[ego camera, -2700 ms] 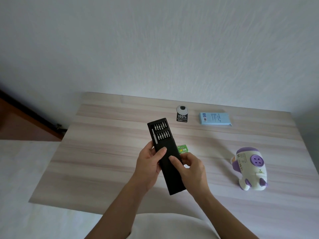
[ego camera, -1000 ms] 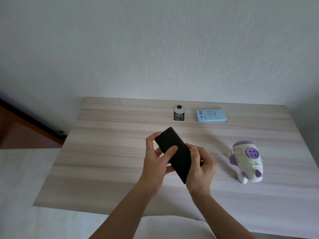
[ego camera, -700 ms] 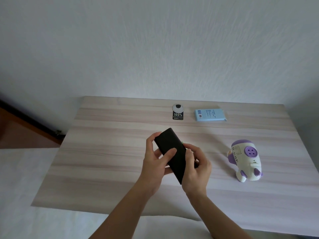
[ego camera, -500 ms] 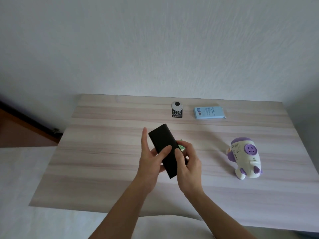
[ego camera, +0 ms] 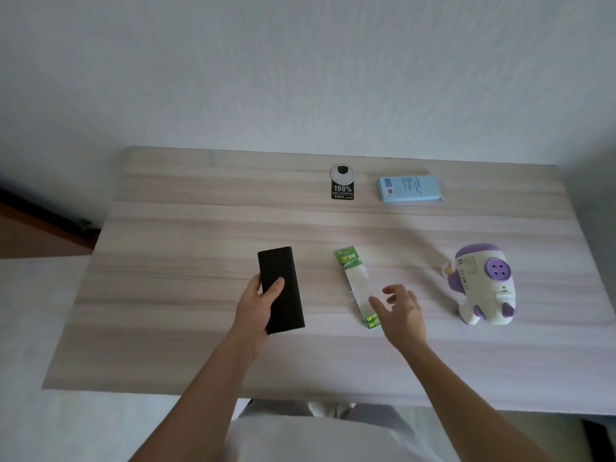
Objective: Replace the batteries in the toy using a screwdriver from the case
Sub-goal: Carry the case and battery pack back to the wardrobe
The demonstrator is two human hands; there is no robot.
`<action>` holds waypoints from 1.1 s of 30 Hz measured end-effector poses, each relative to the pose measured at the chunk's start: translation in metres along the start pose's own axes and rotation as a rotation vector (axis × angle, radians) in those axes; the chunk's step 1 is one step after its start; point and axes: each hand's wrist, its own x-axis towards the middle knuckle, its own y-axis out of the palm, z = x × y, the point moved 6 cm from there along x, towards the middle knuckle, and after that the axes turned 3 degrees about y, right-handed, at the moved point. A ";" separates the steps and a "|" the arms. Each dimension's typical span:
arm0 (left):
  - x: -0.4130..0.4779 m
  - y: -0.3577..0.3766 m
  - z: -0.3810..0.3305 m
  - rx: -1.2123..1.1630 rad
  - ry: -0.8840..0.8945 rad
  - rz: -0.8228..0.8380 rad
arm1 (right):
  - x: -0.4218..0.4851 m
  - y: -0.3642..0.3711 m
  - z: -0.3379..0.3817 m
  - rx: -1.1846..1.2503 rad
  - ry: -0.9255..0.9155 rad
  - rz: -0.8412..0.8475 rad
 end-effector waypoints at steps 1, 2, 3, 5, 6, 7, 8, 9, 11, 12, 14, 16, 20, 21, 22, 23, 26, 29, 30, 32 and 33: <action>0.002 -0.001 0.007 0.016 -0.019 0.003 | 0.004 0.005 -0.002 -0.024 0.028 0.013; 0.004 -0.002 0.012 0.031 -0.039 0.007 | 0.007 0.011 -0.002 -0.048 0.058 0.033; 0.006 -0.004 0.018 0.048 -0.055 0.011 | 0.010 0.016 -0.002 -0.071 0.093 0.054; 0.010 -0.007 0.025 0.087 -0.079 0.018 | 0.013 0.024 0.000 -0.100 0.163 0.073; 0.011 -0.009 0.027 0.101 -0.088 0.020 | 0.013 0.026 0.001 -0.111 0.189 0.068; 0.013 -0.011 0.028 0.106 -0.096 0.022 | 0.013 0.028 0.001 -0.122 0.203 0.059; 0.016 -0.014 0.029 0.104 -0.103 0.023 | 0.013 0.030 0.002 -0.130 0.209 0.052; 0.018 -0.016 0.029 0.101 -0.109 0.024 | 0.013 0.032 0.002 -0.131 0.212 0.050; 0.023 -0.020 0.028 0.109 -0.115 0.029 | 0.012 0.037 0.004 -0.114 0.210 0.047; 0.024 -0.022 0.027 0.118 -0.113 0.034 | 0.011 0.039 0.005 -0.100 0.199 0.043; 0.027 -0.025 0.027 0.141 -0.107 0.044 | 0.010 0.043 0.007 -0.088 0.181 0.038; 0.029 -0.026 0.029 0.160 -0.108 0.056 | 0.007 0.047 0.007 -0.107 0.180 0.050; 0.028 -0.026 0.035 0.189 -0.119 0.067 | 0.002 0.048 0.008 -0.020 0.229 0.080; 0.027 -0.026 0.036 0.196 -0.120 0.074 | 0.001 0.048 0.008 0.030 0.248 0.097; 0.026 -0.025 0.036 0.202 -0.120 0.081 | 0.001 0.048 0.007 0.081 0.260 0.118; 0.025 -0.024 0.037 0.207 -0.119 0.084 | -0.001 0.049 0.008 0.156 0.266 0.144; 0.020 -0.024 0.035 0.221 -0.106 0.087 | -0.007 0.057 0.009 0.550 0.324 0.237; 0.015 -0.023 0.030 0.211 -0.084 0.090 | -0.020 0.060 0.021 0.871 0.399 0.357; 0.013 -0.022 0.027 0.205 -0.074 0.091 | -0.024 0.059 0.026 0.923 0.392 0.391; 0.007 -0.018 0.022 0.196 -0.048 0.102 | -0.032 0.053 0.036 1.002 0.354 0.444; 0.003 -0.015 0.019 0.196 -0.031 0.115 | -0.036 0.049 0.041 1.031 0.325 0.460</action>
